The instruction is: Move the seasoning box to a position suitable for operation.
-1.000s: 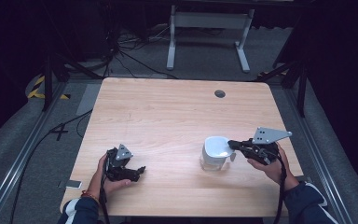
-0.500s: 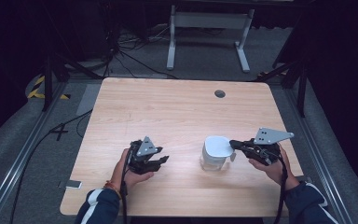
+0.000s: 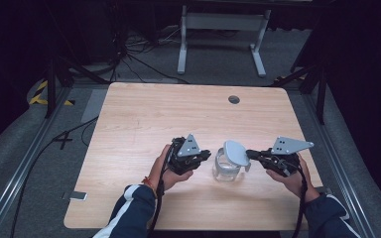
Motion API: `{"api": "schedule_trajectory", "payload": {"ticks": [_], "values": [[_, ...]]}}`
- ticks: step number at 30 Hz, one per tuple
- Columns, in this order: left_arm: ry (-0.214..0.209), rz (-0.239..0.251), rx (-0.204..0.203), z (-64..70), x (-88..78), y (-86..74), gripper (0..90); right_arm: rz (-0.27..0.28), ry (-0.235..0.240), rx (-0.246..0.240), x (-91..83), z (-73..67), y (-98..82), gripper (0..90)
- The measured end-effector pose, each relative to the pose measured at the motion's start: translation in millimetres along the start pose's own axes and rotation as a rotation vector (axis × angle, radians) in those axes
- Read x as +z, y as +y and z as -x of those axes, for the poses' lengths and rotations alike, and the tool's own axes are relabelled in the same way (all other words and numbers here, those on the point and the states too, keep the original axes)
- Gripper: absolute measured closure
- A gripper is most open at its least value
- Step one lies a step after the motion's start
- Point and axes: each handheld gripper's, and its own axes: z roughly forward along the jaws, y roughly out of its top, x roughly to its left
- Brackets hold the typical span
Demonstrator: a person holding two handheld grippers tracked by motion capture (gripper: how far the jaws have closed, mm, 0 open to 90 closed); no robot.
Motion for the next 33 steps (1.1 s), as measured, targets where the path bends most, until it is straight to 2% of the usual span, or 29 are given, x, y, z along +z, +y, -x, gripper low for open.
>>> {"api": "schedule_trajectory", "payload": {"ticks": [3,7,9,18,23,29,33], "values": [[-0.02,-0.016,0.02,2.0,6.4,7.2,89.7,-0.002,0.004,-0.001,-0.3,-0.6,0.3,89.9],[-0.02,-0.03,0.035,3.4,13.4,13.6,89.7,-0.002,0.006,-0.006,0.0,-1.3,0.7,89.9],[-0.02,-0.017,0.032,3.6,15.2,16.7,89.7,-0.004,0.008,-0.007,0.0,-1.4,0.9,89.9],[-0.013,-0.019,0.054,3.3,19.5,31.4,89.3,-0.009,0.014,-0.014,0.0,-1.8,1.0,89.9],[-0.028,-0.012,0.052,1.7,18.6,43.3,89.1,-0.019,0.01,-0.023,0.1,-2.2,0.4,89.9],[-0.04,-0.023,0.102,5.6,21.6,58.4,87.8,-0.026,0.013,-0.026,0.4,-2.5,0.2,89.9],[-0.043,-0.021,0.115,7.1,23.4,67.1,87.5,-0.026,0.013,-0.029,0.2,-2.6,-0.1,89.8]]}}
